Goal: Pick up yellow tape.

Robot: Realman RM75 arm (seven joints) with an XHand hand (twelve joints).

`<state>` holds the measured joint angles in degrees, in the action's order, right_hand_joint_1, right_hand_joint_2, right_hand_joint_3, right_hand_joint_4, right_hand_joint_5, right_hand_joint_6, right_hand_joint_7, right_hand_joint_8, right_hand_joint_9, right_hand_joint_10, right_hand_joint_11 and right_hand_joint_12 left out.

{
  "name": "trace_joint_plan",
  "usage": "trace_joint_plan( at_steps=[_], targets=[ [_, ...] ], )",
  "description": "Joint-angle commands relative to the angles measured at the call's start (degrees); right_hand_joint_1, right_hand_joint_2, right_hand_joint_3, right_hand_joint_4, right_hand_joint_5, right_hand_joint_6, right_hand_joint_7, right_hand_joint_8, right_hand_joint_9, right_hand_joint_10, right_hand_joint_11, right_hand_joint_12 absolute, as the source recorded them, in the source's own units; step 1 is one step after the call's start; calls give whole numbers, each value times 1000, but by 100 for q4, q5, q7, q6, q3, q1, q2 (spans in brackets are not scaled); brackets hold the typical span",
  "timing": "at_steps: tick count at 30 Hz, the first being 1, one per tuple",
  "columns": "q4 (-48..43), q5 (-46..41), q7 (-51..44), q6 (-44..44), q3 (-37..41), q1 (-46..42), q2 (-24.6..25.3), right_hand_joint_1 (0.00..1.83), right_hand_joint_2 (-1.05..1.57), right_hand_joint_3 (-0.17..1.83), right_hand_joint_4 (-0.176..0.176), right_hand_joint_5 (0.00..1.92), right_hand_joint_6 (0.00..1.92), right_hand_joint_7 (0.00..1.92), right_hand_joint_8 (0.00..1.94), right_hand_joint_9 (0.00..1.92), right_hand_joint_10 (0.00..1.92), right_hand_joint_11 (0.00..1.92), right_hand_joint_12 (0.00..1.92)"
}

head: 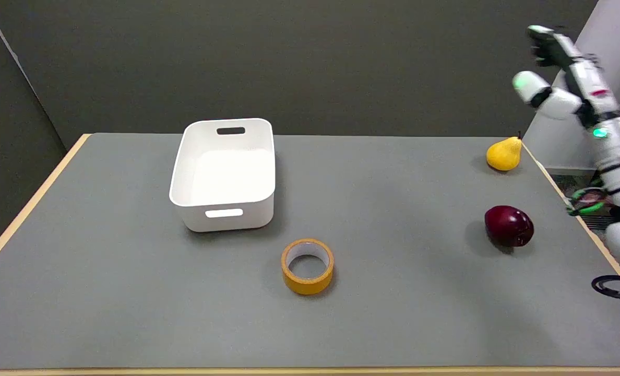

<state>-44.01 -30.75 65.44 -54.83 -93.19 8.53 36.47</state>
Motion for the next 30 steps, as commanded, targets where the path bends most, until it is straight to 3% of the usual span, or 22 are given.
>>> trace_joint_plan(
  at_steps=[1,6,9,22,30],
  targets=[
    [-3805,2050,-671,1847,-645,-489,-67,298,559,959,109,81,315,127,247,120,513,34,1091],
    [-4177,2219,-1161,1947,-1045,-613,-173,365,522,1000,107,63,186,83,137,36,511,71,918],
    [-4196,2376,-1254,1905,-1348,-663,-197,266,510,984,117,24,217,26,177,31,432,34,938],
    [-4148,2946,-2424,1676,-2606,-700,-151,387,517,996,123,39,180,49,174,38,473,63,930],
    [-4612,3388,-2951,1523,-2863,-709,-289,393,512,994,122,19,181,31,186,33,469,61,924]
  ],
)
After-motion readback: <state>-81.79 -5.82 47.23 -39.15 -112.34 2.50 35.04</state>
